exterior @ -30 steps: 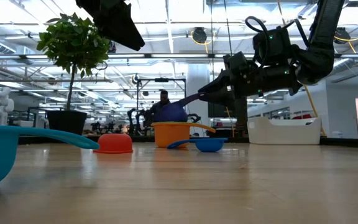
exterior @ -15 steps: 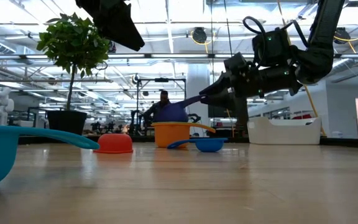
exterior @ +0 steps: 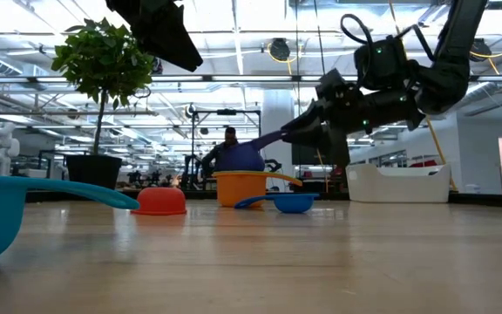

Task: Nest measuring cups in basket
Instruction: Stack the dark blue measuring cup into the green measuring cup

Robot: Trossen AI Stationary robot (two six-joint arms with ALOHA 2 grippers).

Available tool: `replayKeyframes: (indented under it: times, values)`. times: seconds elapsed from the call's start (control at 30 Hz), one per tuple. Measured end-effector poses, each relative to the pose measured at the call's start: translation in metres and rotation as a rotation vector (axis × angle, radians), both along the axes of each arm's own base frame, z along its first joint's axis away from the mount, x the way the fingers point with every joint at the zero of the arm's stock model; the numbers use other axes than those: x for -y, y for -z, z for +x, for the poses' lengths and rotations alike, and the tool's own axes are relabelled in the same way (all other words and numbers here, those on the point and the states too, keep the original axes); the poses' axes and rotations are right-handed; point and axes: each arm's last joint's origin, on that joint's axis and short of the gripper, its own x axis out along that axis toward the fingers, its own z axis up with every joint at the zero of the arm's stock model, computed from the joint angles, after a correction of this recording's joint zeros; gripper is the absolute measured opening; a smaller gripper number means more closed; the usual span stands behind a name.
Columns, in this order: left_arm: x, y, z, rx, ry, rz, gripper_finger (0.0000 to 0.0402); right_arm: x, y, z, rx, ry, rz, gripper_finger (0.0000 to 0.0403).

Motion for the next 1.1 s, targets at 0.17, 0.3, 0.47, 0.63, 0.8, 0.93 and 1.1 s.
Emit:
replayKeyframes:
  times: [0.17,0.3,0.47,0.63,0.8,0.93,1.1]
  values:
    - [0.000,0.000,0.000,0.002,-0.001,-0.002,0.0202,0.003,-0.009,-0.008,-0.020,-0.034,0.104,0.0113]
    - [0.000,0.000,0.000,0.004,-0.002,-0.003,0.0202,0.006,-0.011,-0.013,-0.050,-0.027,0.161,0.0113]
    - [0.000,0.000,0.000,0.006,-0.004,-0.005,0.0202,0.009,-0.013,-0.017,-0.059,0.001,0.204,0.0113]
    - [0.000,0.000,0.000,0.006,-0.003,-0.005,0.0202,0.013,-0.013,-0.020,-0.070,0.124,0.209,0.0113]
    - [0.000,0.000,0.000,0.006,-0.003,-0.005,0.0202,0.015,-0.008,-0.024,-0.132,0.242,0.186,0.0113]
    - [0.000,0.000,0.000,0.006,-0.004,-0.004,0.0202,0.014,-0.014,-0.024,-0.097,0.248,0.203,0.0113]
    - [0.000,0.000,0.000,0.007,-0.003,-0.004,0.0202,0.009,-0.030,-0.026,-0.030,0.264,0.318,0.0113]
